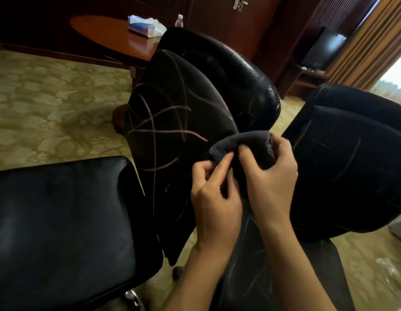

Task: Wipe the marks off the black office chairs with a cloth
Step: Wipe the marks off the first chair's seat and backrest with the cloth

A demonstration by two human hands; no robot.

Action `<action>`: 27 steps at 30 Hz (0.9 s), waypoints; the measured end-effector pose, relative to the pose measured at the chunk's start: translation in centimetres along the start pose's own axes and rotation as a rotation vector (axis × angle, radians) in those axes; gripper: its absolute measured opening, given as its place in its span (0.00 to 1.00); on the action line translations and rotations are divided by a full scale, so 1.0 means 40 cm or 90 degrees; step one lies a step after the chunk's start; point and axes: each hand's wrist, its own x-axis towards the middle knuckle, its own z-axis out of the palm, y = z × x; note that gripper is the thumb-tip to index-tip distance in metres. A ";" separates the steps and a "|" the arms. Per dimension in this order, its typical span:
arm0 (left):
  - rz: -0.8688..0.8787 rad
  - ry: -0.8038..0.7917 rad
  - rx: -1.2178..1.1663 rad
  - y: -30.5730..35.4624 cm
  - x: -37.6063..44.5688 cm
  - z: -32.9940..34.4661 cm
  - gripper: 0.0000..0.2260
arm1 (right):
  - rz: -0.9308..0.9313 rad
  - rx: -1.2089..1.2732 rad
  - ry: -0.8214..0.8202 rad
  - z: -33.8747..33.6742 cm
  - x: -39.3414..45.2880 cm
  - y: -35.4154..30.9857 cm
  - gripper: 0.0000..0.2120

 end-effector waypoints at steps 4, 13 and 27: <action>-0.013 -0.013 -0.037 -0.069 -0.068 -0.048 0.17 | -0.001 0.003 -0.024 0.012 -0.084 0.024 0.13; 0.046 -0.066 -0.042 -0.056 -0.111 -0.128 0.16 | -0.044 -0.007 0.044 0.006 -0.177 0.002 0.15; -0.066 0.021 0.105 -0.203 -0.250 -0.190 0.13 | -0.077 -0.092 -0.160 0.057 -0.336 0.200 0.12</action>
